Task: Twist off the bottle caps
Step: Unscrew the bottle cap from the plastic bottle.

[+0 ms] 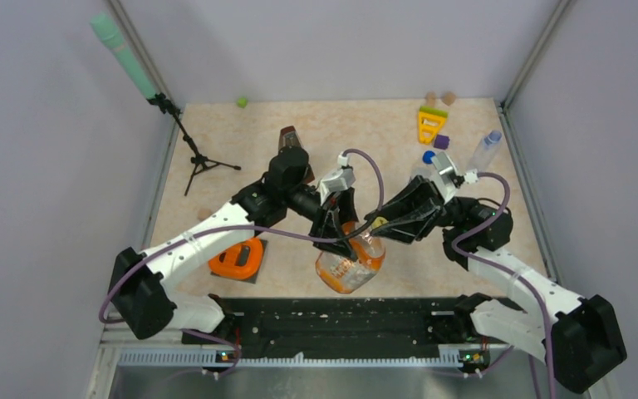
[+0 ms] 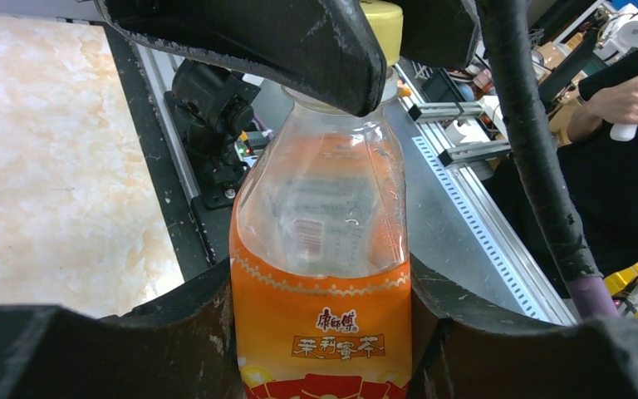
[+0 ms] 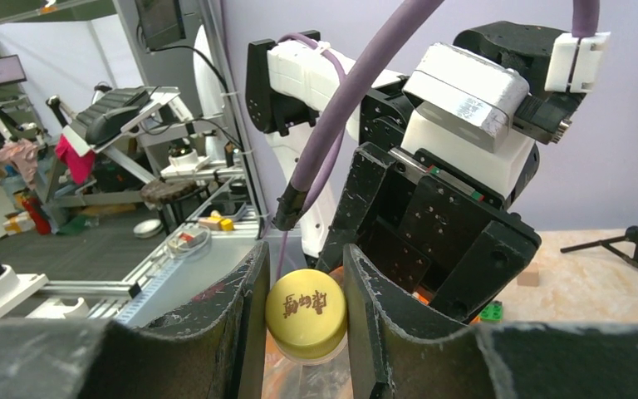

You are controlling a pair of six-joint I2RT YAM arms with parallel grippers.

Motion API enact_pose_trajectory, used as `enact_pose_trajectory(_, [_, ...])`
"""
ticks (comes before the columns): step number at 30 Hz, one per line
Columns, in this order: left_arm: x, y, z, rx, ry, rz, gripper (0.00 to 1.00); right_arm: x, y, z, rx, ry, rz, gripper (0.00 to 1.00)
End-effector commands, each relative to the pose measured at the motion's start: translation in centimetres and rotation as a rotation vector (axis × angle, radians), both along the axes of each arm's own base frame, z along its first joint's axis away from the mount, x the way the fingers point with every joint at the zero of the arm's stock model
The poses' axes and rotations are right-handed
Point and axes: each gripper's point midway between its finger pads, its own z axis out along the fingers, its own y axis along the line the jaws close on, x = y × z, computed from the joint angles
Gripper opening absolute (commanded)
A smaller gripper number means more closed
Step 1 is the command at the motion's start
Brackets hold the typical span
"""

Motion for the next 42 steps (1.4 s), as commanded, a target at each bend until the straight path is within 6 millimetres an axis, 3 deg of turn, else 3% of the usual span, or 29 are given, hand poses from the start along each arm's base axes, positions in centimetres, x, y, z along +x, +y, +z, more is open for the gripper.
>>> enact_pose_trajectory(1, [-2.9,2.5,2.4,-0.095,-0.028,-0.205,0.0,-1.6,-2.0,3.4,0.142,-0.186,-0.04,0.04])
enact_pose_trajectory(13, [-2.4,1.9,2.3,-0.071,-0.025,-0.144,0.0,-0.8,-1.9,3.0,0.125,-0.179,-0.09,0.09])
enact_pose_trajectory(19, [3.5,-1.1,1.0,0.048,-0.086,0.281,0.0,4.9,-0.8,0.6,0.043,0.054,-0.283,0.26])
enact_pose_trajectory(23, [5.7,-1.4,0.5,0.07,-0.134,0.437,0.0,8.1,-1.4,-0.3,0.043,0.174,-0.446,0.36])
enact_pose_trajectory(26, [6.5,-1.4,0.0,0.092,-0.164,0.499,0.0,9.6,-1.9,-0.5,0.046,0.232,-0.529,0.52])
enact_pose_trajectory(31, [7.4,-1.8,-1.0,0.14,-0.192,0.562,0.0,10.4,-1.6,-0.7,0.025,0.269,-0.535,0.57])
enact_pose_trajectory(42, [10.8,-1.1,-1.5,0.194,-0.27,0.848,0.0,11.7,-1.6,-1.9,-0.003,0.346,-0.572,0.58])
